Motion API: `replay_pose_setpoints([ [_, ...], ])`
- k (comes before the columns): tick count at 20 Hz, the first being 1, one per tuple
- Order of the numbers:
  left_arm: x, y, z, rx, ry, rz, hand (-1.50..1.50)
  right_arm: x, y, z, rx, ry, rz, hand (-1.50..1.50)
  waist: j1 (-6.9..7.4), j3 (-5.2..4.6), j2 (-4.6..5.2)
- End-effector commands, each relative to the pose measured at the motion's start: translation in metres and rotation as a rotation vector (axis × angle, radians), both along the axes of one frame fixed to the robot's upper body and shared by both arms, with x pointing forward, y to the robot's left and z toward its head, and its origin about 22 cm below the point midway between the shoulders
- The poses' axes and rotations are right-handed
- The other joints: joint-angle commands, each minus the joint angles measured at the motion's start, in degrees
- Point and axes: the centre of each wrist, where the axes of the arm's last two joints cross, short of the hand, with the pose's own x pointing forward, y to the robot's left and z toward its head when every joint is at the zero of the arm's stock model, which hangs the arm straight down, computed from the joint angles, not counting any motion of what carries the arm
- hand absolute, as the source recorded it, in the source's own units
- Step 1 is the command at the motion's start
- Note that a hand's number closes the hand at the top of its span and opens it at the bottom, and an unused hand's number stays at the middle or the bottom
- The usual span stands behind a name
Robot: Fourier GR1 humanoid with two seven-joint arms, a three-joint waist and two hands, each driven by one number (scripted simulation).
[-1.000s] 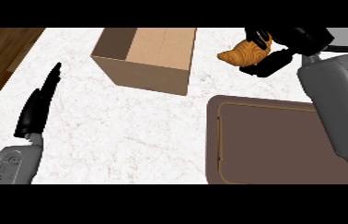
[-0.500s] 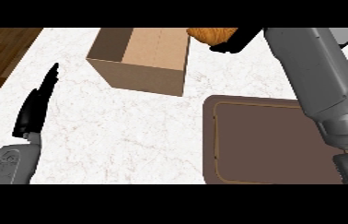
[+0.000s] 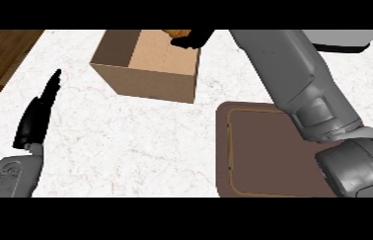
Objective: Pick the croissant from the tray and place it in the cardboard box
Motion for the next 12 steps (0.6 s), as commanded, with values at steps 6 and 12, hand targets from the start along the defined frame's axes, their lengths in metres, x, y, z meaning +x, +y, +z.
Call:
replay_pose_setpoints([
  [6, 0.004, -0.011, 0.001, 0.000, -0.012, -0.035, 0.00, -0.012, 0.065, -0.011, -0.034, 0.087, -0.015, 1.50, 1.07, -0.09, 0.74],
  [12, 0.013, -0.015, 0.021, -0.003, -0.023, -0.069, 0.00, -0.012, 0.068, -0.016, -0.112, 0.056, -0.076, 1.50, 3.60, -0.11, 0.77],
])
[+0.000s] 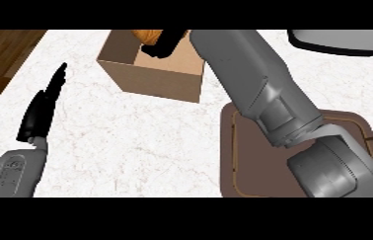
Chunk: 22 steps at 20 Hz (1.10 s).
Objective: Pick the croissant from the tray and place it in the cardboard box
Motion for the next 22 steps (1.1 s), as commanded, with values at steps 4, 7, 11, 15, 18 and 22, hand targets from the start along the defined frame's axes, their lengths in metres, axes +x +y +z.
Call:
replay_pose_setpoints([
  [4, 0.003, -0.013, 0.002, 0.001, -0.004, -0.036, 0.00, 0.002, -0.005, -0.028, -0.050, 0.116, -0.140, -1.50, 2.25, -0.06, 0.25],
  [7, 0.007, -0.016, 0.005, 0.009, -0.011, -0.051, 0.00, 0.002, -0.009, -0.039, -0.047, 0.174, -0.156, -1.50, 2.93, -0.04, 0.82],
  [11, 0.008, -0.022, 0.002, 0.006, -0.016, -0.058, 0.00, 0.002, -0.007, -0.034, -0.011, 0.183, -0.138, -1.50, 3.74, -0.03, 1.20],
  [15, 0.015, -0.022, 0.013, -0.010, -0.023, -0.054, 0.00, 0.003, -0.012, -0.041, 0.111, 0.155, -0.103, -1.50, 2.78, 0.11, 0.89],
  [18, 0.011, -0.007, 0.009, 0.010, -0.017, -0.032, 0.00, 0.003, -0.007, -0.026, 0.239, 0.146, -0.108, -1.50, 2.63, 0.08, 0.82],
  [22, 0.012, -0.018, 0.005, -0.010, -0.003, -0.020, 0.00, 0.004, -0.010, -0.024, 0.400, 0.193, -0.119, -1.50, 1.35, 0.15, 0.56],
])
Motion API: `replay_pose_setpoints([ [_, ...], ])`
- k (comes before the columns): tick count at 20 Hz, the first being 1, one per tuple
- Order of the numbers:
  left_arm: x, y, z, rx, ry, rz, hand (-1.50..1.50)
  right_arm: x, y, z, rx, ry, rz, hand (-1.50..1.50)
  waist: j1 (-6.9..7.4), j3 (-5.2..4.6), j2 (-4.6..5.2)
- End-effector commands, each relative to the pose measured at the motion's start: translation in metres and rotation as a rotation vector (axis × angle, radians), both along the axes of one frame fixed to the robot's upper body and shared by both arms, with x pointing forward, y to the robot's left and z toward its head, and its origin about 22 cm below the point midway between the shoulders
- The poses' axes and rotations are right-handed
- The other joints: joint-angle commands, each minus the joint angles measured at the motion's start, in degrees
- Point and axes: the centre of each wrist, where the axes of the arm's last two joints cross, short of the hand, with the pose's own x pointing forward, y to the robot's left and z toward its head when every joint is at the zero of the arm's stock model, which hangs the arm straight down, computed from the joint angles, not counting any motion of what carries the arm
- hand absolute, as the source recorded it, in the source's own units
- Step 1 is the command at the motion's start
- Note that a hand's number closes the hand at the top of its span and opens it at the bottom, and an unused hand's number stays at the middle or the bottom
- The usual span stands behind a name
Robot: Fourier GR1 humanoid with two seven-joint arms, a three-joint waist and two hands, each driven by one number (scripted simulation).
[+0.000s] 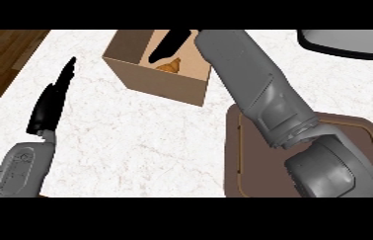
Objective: Pick the croissant from the tray and place it in the cardboard box
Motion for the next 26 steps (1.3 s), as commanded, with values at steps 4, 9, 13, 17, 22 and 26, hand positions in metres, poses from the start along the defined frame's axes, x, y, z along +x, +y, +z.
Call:
replay_pose_setpoints([
  [4, -0.010, 0.024, 0.000, 0.011, 0.011, 0.033, 0.00, 0.007, -0.023, -0.004, 0.229, 0.056, -0.040, -1.50, -1.24, 0.04, -0.05],
  [9, -0.010, 0.007, -0.004, -0.006, -0.004, 0.033, 0.00, 0.021, -0.074, 0.018, 0.284, 0.081, -0.046, -1.50, -1.74, 0.09, 0.27],
  [13, -0.005, 0.008, 0.002, -0.004, -0.018, 0.046, 0.00, 0.026, -0.115, 0.021, 0.269, 0.092, -0.098, -1.50, -2.40, 0.11, 0.40],
  [17, -0.009, 0.011, -0.002, -0.007, -0.020, 0.046, 0.00, 0.029, -0.150, 0.028, 0.272, 0.077, -0.140, -1.50, -1.75, 0.12, 0.82],
  [22, -0.011, 0.005, -0.008, -0.008, -0.008, 0.025, 0.00, 0.028, -0.185, 0.024, 0.239, 0.071, -0.135, -1.50, -1.69, 0.20, 1.12],
  [26, -0.009, 0.003, -0.004, -0.011, -0.020, 0.026, 0.00, 0.025, -0.217, 0.026, 0.149, 0.063, -0.124, -1.50, -1.20, 0.27, 1.55],
])
